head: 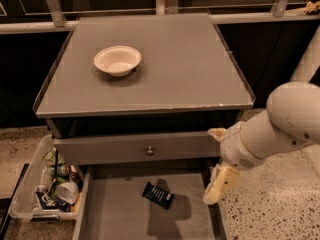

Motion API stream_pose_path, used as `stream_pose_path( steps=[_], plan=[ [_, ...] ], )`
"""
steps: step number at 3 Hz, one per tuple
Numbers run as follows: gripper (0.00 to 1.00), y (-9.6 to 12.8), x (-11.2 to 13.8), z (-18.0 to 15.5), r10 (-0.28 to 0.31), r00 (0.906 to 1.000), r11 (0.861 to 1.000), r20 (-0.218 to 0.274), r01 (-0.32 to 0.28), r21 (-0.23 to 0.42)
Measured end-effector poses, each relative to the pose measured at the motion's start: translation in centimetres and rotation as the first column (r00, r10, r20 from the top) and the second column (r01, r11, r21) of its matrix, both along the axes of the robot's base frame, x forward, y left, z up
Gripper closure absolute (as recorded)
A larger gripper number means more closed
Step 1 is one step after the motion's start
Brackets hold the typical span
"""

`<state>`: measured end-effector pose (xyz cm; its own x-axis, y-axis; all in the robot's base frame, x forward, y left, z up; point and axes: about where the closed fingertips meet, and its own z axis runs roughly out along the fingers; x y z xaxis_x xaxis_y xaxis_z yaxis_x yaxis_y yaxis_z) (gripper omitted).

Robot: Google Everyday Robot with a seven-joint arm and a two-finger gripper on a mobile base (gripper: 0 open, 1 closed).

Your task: Pick rxbar blueberry from middle drawer and place on counter

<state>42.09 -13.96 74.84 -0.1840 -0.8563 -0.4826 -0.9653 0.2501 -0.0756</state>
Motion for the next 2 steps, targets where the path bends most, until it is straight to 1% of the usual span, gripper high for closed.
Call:
stream_pose_path(
  steps=[1, 2],
  plan=[
    [0.00, 1.0, 0.1, -4.4, -0.031, 0.9976, 0.999, -0.062, 0.032, 0.019],
    [0.00, 2.0, -1.0, -8.8, -0.035, 0.9976, 0.997, -0.060, 0.038, 0.060]
  ],
)
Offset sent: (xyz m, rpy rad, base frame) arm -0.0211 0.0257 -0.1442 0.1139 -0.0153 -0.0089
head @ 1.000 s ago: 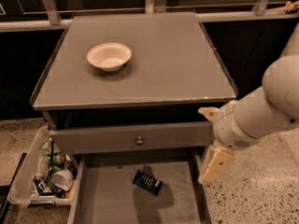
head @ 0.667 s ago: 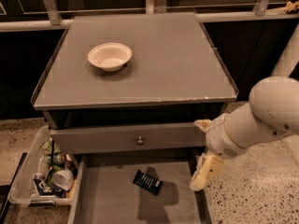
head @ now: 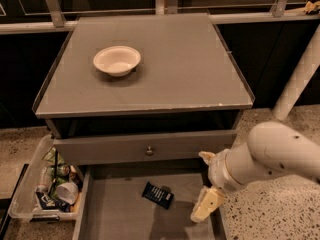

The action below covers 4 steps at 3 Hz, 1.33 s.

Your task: Pick rxbar blueberry from middle drawer and place on counter

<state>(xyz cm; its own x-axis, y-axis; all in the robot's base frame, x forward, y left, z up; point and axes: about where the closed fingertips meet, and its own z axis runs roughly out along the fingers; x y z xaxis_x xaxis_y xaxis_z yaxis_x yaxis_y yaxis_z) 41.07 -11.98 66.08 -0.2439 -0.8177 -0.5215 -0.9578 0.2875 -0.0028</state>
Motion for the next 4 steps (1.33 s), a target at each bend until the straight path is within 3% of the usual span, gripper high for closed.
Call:
stream_pose_path(
  steps=[1, 2, 4],
  plan=[
    [0.00, 0.26, -0.22, -2.51, 0.026, 0.9944, 1.000, 0.102, -0.025, -0.013],
    [0.00, 0.26, 0.57, -2.28, 0.017, 0.9905, 1.000, 0.137, -0.015, -0.016],
    [0.00, 0.60, 0.49, -2.49, 0.026, 0.9881, 1.000, 0.151, -0.025, -0.003]
  ],
)
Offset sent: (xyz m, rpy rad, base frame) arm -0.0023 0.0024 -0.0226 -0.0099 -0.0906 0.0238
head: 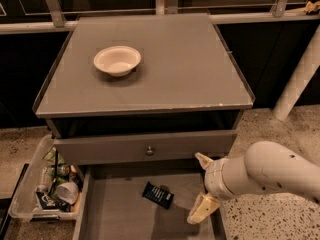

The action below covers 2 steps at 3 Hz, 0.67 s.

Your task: Pick rxbar blueberry from middle drawer and place on counter

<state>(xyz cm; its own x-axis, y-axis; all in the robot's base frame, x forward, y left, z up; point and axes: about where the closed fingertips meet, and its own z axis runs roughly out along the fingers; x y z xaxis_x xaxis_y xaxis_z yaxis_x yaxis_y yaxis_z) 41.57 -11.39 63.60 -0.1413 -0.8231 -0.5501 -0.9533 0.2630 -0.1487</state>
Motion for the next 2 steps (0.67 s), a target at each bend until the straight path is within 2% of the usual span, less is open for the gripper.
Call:
stream_pose_path(
  steps=[1, 2],
  plan=[
    [0.00, 1.0, 1.7, -2.1, 0.022, 0.9988, 0.999, 0.044, -0.023, 0.037],
    [0.00, 2.0, 4.3, -6.5, 0.000, 0.9986, 0.996, 0.052, -0.005, 0.089]
  ],
)
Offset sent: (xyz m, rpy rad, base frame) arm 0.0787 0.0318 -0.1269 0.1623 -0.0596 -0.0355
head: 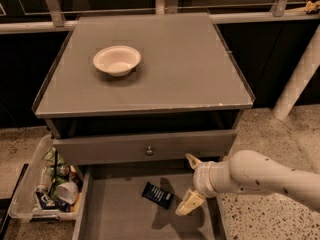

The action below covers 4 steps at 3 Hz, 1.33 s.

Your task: Pick rxbar blueberry from middle drawer and place on counter

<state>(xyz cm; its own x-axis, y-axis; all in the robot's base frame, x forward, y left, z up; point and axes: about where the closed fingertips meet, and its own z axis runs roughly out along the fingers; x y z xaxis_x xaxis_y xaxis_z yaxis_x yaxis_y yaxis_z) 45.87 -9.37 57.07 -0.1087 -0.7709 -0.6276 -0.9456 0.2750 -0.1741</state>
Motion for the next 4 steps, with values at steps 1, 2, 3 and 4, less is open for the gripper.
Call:
stream_pose_path(
  steps=[1, 2, 3, 4],
  plan=[
    [0.00, 1.1, 0.5, -4.5, 0.003, 0.9994, 1.000, -0.035, -0.002, 0.024],
    [0.00, 2.8, 0.1, -8.7, 0.029, 0.9969, 0.998, -0.073, -0.025, 0.050],
    [0.00, 2.8, 0.1, -8.7, 0.029, 0.9969, 0.998, -0.073, -0.025, 0.050],
    [0.00, 4.2, 0.4, -10.7, 0.044, 0.9943, 0.998, -0.097, -0.040, 0.045]
  ],
)
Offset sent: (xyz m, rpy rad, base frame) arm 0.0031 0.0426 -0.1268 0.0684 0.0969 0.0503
